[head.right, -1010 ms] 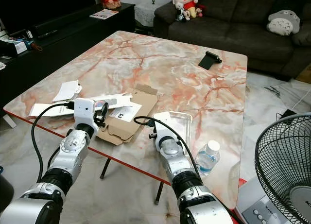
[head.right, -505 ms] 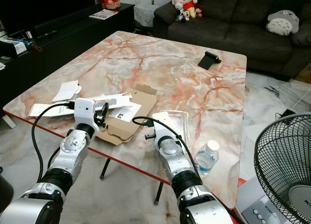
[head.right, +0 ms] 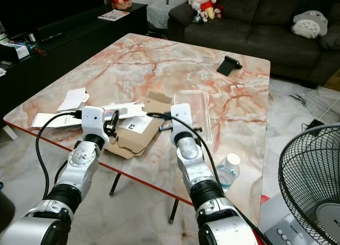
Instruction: Picking trash to rubbish bin
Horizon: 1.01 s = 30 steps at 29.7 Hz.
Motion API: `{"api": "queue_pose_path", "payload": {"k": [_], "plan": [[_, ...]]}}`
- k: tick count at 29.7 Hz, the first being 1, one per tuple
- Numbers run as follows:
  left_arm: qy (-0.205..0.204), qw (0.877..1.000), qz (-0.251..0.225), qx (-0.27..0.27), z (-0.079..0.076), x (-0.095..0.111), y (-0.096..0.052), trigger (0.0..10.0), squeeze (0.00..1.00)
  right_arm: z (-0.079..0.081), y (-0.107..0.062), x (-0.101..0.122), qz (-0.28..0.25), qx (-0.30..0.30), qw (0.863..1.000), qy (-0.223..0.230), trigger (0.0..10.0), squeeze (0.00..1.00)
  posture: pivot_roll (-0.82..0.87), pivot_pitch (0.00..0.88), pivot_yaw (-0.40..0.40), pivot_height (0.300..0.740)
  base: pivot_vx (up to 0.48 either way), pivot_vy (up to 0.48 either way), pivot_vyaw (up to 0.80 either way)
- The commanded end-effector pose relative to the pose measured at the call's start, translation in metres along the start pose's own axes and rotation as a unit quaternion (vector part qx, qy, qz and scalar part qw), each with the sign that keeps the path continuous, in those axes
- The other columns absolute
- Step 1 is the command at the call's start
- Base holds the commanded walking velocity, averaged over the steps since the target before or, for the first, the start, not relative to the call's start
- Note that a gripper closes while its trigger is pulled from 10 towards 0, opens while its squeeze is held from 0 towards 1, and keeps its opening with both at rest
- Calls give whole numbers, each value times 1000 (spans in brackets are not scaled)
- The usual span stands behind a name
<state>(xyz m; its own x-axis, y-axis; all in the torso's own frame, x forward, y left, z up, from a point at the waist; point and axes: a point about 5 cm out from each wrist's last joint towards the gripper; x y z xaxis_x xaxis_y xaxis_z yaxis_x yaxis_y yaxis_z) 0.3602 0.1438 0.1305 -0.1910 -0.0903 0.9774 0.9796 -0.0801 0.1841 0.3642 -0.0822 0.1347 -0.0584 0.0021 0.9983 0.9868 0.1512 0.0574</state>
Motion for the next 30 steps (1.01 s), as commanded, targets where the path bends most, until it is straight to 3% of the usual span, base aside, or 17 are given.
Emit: {"api": "queue_pose_path", "payload": {"k": [1, 5, 18, 30], "plan": [[-6, 1000, -27, 8, -2, 12, 5, 10000, 0, 3, 3, 21, -59, 5, 998, 21, 10000, 0, -10, 0, -7, 740, 0, 0, 0], [2, 998, -66, 21, -5, 25, 7, 10000, 0, 5, -1, 30, -106, 8, 993, 50, 10000, 0, -11, 0, 2, 740, 0, 0, 0], [10, 994, -103, 37, -1, 37, 8, 10000, 0, 4, -6, 37, -154, 24, 985, 77, 10000, 0, -14, 0, -4, 740, 0, 0, 0], [7, 993, -109, 39, -2, 40, 9, 10000, 0, 4, -8, 33, -149, 28, 985, 84, 10000, 0, -13, 0, -10, 740, -89, 0, 0]]}}
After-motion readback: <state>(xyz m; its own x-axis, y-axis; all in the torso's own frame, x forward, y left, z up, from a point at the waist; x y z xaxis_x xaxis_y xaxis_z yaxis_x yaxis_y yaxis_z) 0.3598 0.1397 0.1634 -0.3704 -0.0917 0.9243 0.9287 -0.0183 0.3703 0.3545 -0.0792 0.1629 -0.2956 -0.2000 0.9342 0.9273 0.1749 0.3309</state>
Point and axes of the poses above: a point about 5 cm out from each wrist's last joint towards the gripper, its own y axis pointing out of the wrist towards the gripper, its own x axis along the axis of the wrist's last joint, z = x × y, and after that the axes turned 3 degrees about y, right-handed
